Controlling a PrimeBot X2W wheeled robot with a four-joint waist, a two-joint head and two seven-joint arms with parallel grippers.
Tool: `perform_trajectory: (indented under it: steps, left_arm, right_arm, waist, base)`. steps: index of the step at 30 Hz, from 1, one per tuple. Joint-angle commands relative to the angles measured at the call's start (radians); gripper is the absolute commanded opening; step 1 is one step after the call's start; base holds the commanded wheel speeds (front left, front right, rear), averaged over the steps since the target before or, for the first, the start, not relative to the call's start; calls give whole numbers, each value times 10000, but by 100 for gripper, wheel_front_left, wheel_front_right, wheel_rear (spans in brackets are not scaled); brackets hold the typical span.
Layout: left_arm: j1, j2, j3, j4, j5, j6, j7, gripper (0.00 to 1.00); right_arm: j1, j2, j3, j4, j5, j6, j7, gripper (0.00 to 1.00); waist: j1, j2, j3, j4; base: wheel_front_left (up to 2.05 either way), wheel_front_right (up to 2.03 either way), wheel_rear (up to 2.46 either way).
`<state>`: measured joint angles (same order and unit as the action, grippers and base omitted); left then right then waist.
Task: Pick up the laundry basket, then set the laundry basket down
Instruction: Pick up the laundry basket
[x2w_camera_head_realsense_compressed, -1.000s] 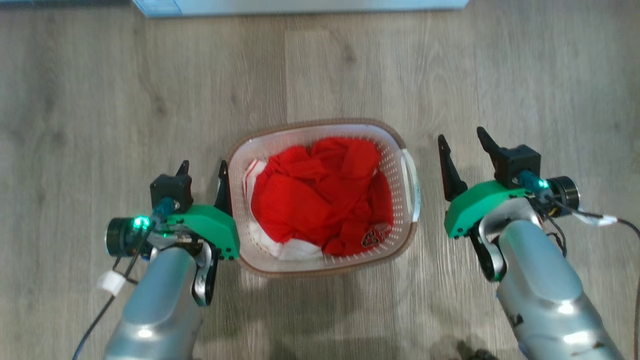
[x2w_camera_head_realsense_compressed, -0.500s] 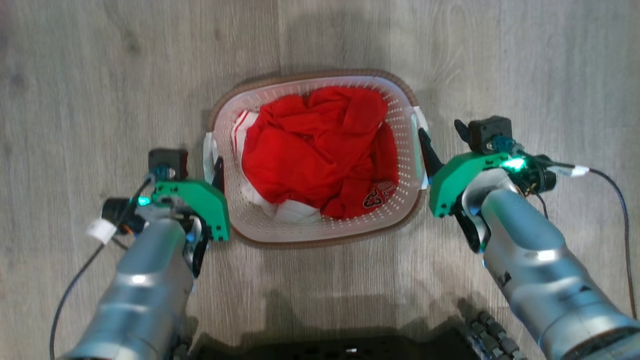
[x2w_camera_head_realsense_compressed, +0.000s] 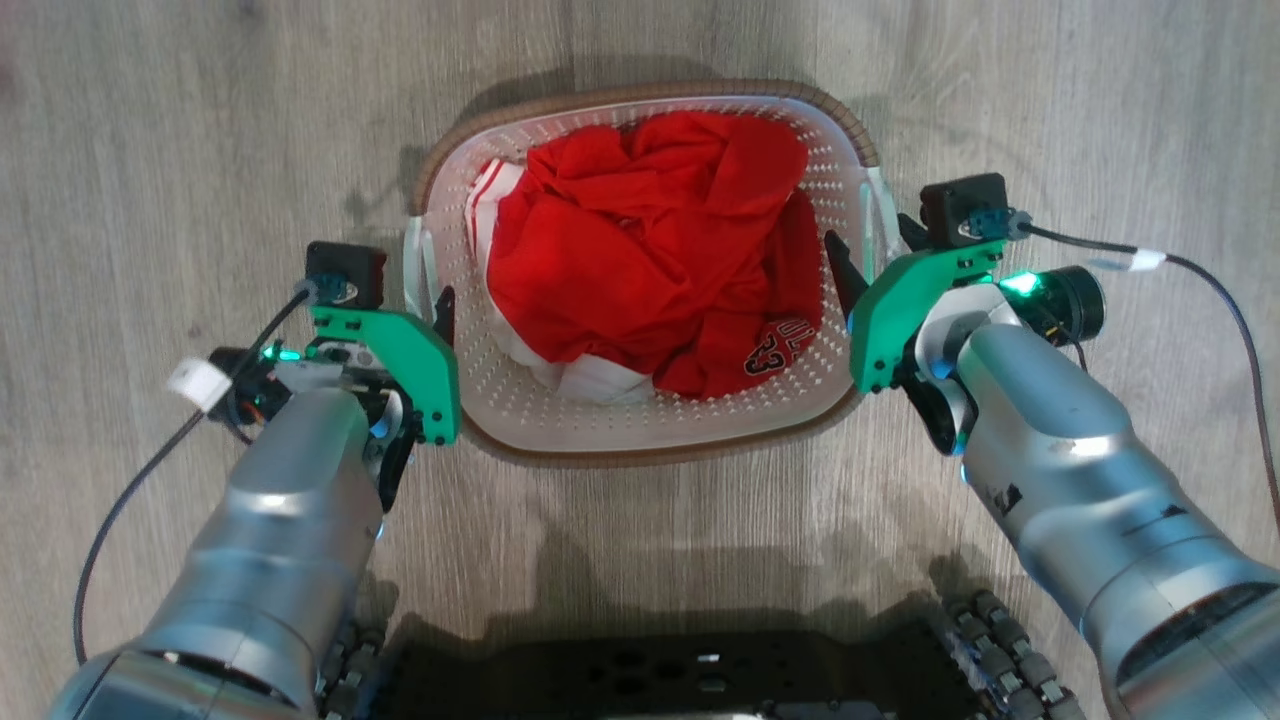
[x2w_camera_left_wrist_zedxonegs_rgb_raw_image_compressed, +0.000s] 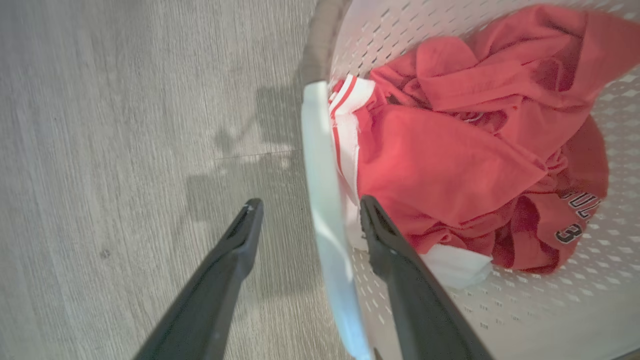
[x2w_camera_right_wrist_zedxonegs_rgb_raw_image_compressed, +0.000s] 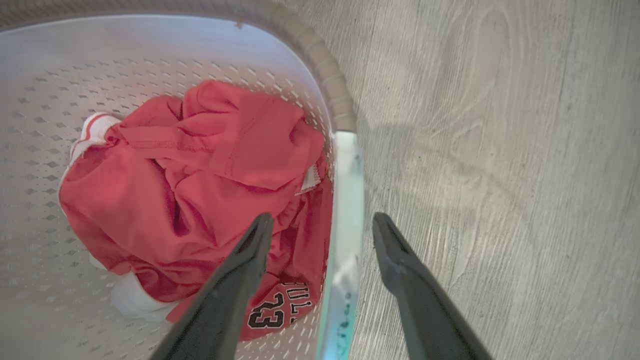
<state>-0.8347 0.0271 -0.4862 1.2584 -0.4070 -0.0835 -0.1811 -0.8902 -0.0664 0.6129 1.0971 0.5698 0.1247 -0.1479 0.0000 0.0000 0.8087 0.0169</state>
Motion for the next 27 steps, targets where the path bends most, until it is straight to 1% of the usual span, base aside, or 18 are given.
perform_trajectory:
  steps: [1,5,11,19,27]
  left_arm:
    - [76,231,61,33,-38,-38,63,100]
    - [-193,231,-246,106,-210,-147,512,100]
    - [-577,231,-639,178,-360,-235,876,100]
    - [-899,231,-956,227,-682,-299,1042,100]
    - [-965,231,-1327,147,-1143,-333,1057,100]
  right_arm:
    - [246,139,202,-45,118,60,57,100]
    - [-3,78,560,79,566,60,388,100]
    - [-388,15,1036,329,944,60,639,100]
    - [-758,20,1451,629,1401,60,816,100]
    - [-916,13,1846,773,1748,60,741,100]
  waist:
    - [0,0,92,14]
    - [0,0,343,44]
    - [0,0,706,84]
    - [0,0,1055,149]
    - [0,0,1183,194]
  base:
    - [0,0,0]
    - [0,0,0]
    - [0,0,0]
    - [0,0,0]
    - [0,0,0]
